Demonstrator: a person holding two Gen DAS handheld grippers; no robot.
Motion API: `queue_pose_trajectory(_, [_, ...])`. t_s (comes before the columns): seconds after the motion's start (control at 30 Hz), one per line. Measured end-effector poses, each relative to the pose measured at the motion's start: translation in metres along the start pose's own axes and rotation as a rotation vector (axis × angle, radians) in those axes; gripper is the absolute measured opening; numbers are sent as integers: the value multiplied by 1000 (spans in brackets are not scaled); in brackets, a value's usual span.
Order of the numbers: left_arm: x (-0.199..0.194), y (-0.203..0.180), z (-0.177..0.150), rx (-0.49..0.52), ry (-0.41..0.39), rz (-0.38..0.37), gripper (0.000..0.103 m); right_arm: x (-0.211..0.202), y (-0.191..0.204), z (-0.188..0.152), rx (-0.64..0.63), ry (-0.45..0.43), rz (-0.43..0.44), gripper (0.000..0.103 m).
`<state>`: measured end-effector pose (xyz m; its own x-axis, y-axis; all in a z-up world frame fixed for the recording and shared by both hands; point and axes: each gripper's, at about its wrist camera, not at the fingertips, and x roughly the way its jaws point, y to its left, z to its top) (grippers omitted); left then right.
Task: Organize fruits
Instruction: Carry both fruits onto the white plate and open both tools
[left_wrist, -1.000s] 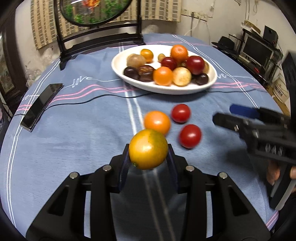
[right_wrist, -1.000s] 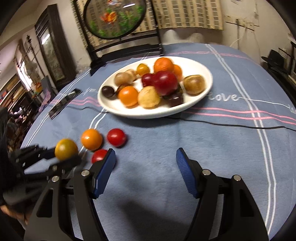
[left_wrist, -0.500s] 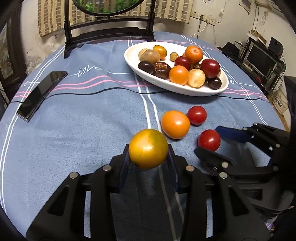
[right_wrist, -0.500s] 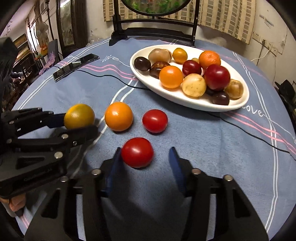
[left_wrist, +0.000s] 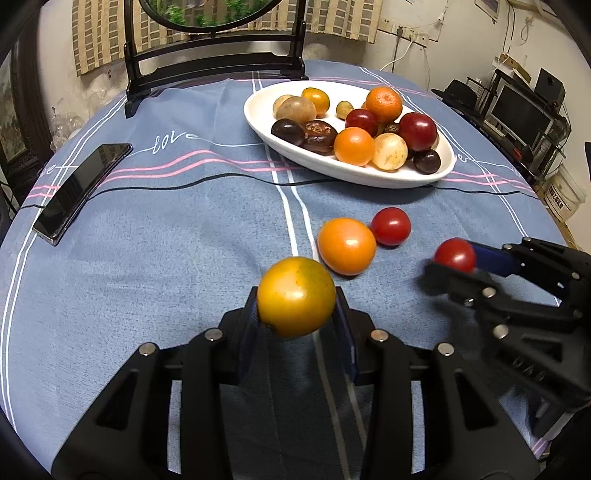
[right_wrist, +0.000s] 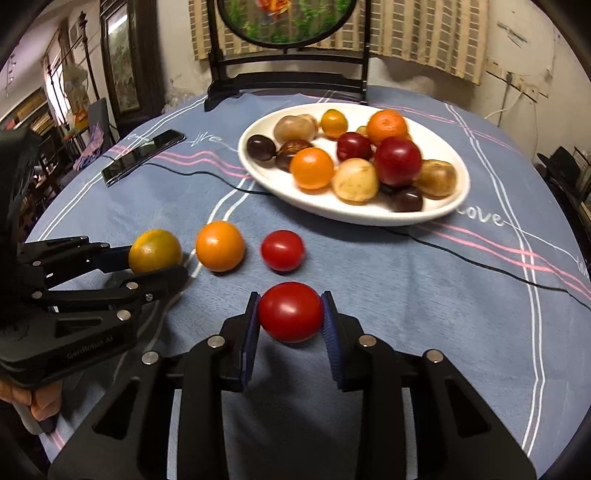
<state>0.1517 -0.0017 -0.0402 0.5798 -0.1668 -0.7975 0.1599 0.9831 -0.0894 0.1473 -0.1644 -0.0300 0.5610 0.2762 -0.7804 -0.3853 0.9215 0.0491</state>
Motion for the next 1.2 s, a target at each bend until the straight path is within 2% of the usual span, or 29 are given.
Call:
queue_pose_trajectory(0.3, [-24,-16,21,70,-61,20,39,-32,-33,6,71,-71,20,33])
queue_pose_trajectory(0.5, [-28,-34,59,113,-100,5,39,-47,-46,33,75,-141,24,33])
queue_pose_trajectory(0.6, [-18,-37,83,98,-96,-20,39,-48,-50,50,74,-169,30,33])
queue_pose_trajectory(0.67, [-7,-38,99,78,-88,-18,39,-46,-54,61,83,-181,40,33])
queue_pose_trajectory(0.8, [11,-43,115,95,-75,14,39,-34,-59,82,103,-176,46,33])
queue_pose_trajectory(0.93, [31,-35,128,64,-54,15,39,-24,-59,102,88,-181,44,33])
queue_pose_trajectory(1.0, [41,-31,133,44,-43,17,39,-14,-60,112,91,-174,44,33])
queue_pose_trajectory(1.1, [51,-27,137,31,-31,20,39,6,-59,122,112,-142,1,33])
queue_pose_trajectory(1.2, [56,-25,139,27,-37,30,39,23,-56,126,121,-114,10,33])
